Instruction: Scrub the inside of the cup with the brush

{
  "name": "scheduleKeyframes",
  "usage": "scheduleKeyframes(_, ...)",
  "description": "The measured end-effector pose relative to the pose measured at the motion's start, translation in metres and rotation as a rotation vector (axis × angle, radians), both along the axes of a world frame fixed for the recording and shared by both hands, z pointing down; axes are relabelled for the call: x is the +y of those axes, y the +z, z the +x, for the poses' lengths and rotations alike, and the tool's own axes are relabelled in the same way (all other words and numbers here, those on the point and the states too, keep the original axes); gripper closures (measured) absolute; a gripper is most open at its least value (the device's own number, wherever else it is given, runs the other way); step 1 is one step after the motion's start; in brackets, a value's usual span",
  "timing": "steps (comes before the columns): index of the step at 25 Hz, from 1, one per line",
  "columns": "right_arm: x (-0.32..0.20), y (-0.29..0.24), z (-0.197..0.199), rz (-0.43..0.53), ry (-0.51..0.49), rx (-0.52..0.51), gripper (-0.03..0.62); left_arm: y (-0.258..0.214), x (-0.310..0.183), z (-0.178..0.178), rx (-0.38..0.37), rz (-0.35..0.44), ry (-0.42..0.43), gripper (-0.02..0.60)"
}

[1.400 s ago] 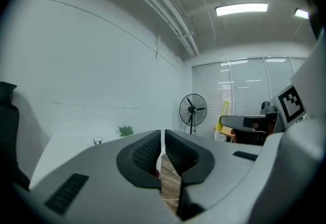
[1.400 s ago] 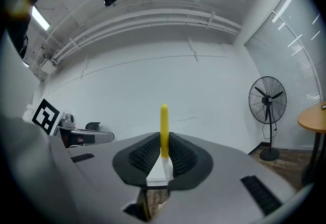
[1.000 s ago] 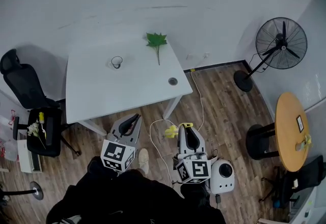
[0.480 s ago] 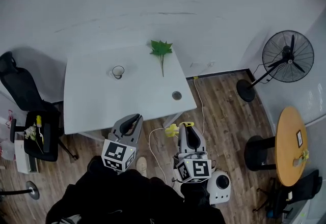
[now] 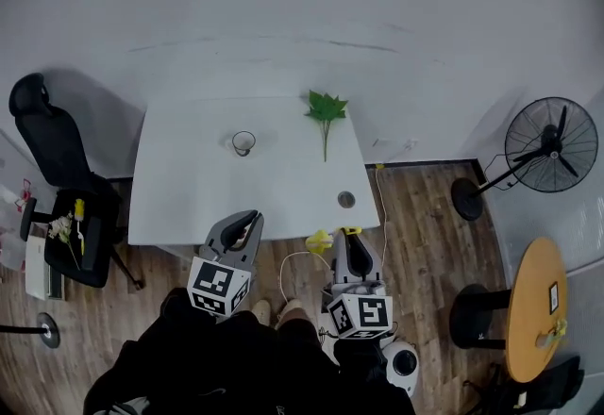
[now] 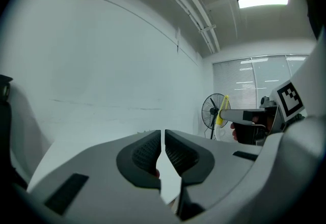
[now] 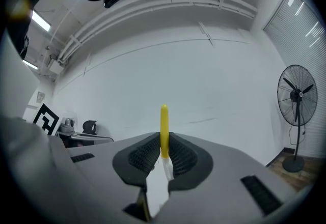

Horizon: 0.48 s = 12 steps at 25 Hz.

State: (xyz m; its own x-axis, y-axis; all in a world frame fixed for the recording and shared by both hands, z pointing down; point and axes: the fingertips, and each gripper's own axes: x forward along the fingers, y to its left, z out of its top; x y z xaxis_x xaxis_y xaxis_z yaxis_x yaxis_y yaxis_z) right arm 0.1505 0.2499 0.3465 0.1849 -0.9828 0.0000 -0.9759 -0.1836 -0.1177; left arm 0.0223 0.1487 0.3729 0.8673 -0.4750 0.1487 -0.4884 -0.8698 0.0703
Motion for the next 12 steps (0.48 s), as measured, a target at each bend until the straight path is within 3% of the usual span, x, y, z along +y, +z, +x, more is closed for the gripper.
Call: scheduleKeyframes(12,-0.081,-0.015,-0.021,0.040,-0.170,0.017,0.530,-0.007,-0.059,-0.044,0.006,0.017,-0.183,0.540)
